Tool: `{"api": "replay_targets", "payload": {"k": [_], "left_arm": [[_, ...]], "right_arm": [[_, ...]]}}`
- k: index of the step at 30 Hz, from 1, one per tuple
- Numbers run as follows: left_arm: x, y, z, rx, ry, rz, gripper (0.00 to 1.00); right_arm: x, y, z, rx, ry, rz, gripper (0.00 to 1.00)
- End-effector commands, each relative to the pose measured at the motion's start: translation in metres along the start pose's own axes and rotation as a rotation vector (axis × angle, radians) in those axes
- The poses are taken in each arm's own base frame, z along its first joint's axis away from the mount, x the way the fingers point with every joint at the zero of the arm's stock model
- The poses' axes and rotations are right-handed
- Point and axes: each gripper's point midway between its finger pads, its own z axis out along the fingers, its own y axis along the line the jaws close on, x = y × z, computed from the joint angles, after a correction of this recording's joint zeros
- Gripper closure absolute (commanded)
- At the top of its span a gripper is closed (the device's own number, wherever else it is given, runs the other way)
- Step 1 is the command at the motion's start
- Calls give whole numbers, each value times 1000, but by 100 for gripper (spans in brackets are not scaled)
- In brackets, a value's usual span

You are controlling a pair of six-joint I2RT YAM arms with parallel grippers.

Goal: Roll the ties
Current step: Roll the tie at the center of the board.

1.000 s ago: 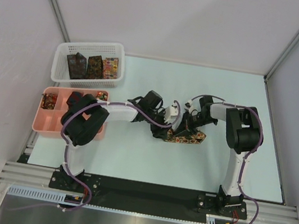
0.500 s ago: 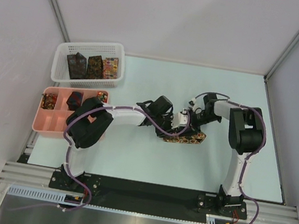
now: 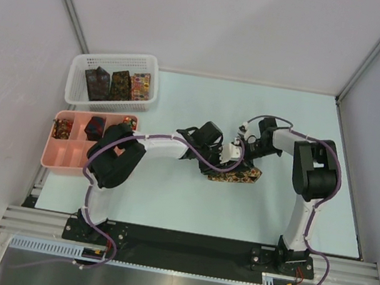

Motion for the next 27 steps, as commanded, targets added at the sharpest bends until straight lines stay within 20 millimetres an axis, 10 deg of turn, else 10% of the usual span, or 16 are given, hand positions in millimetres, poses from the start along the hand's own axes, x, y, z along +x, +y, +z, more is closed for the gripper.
{"api": "replay_targets", "payload": {"k": [1,7,15,27], "left_arm": [[27,-4,10,4,101,-40,69],[25,-5,9,14,91,-53,60],[-13,-5,-15,32,-87,-36,27],[-49,-15,-10,115,-246,-9,21]], "right_arm": [[0,11,3,-31,-7,-42,58],[0,-24,8,57,-1,-7,100],[-2,-70,-6,206,-20,15,100],[2,-86,4,277,-6,28,100]]}}
